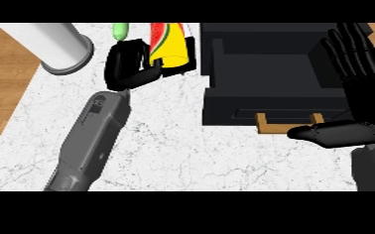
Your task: Pick up the cup, place it into the drawer and close the drawer
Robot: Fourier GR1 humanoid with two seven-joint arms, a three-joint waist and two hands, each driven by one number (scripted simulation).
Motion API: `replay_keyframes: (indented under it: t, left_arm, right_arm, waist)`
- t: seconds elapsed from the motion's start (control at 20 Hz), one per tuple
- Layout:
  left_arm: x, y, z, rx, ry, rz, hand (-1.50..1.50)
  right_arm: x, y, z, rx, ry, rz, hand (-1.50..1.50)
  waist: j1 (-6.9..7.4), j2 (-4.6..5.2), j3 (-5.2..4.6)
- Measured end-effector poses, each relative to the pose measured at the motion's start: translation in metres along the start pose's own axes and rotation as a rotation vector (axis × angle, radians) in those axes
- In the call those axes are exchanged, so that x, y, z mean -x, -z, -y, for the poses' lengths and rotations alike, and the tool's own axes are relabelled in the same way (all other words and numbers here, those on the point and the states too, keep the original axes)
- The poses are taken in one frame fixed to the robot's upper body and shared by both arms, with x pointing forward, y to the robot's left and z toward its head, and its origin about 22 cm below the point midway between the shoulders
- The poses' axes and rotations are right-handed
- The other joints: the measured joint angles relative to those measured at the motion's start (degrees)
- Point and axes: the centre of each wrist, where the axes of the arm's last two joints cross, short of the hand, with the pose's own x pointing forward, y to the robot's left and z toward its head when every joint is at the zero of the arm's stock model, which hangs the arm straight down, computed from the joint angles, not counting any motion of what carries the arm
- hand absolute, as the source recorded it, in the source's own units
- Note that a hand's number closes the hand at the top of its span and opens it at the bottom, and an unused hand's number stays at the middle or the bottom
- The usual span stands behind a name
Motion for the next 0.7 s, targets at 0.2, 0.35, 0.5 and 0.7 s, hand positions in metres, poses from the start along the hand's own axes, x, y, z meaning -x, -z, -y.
replay_keyframes:
  t: [0.2,0.35,0.5,0.7]
  left_arm:
    - [-0.029,0.047,0.034,0.032,0.021,-0.006,1.5]
    - [-0.046,0.072,0.062,0.05,0.044,-0.01,1.5]
    - [-0.059,0.096,0.088,0.052,0.074,-0.032,1.5]
    - [-0.069,0.118,0.113,0.055,0.11,-0.11,1.5]
  right_arm:
    - [0.006,-0.005,0.002,0.006,0.004,0.001,-1.5]
    - [0.006,-0.007,0.0,0.006,-0.008,0.006,-1.5]
    - [0.005,-0.003,0.005,0.003,-0.006,0.002,-1.5]
    - [0.004,0.002,0.003,0.004,0.001,0.014,-1.5]
  waist:
    - [-0.35,0.1,-0.01]
    - [-0.68,0.19,-0.02]
    - [-1.26,0.36,-0.01]
    - [-1.93,0.58,0.0]
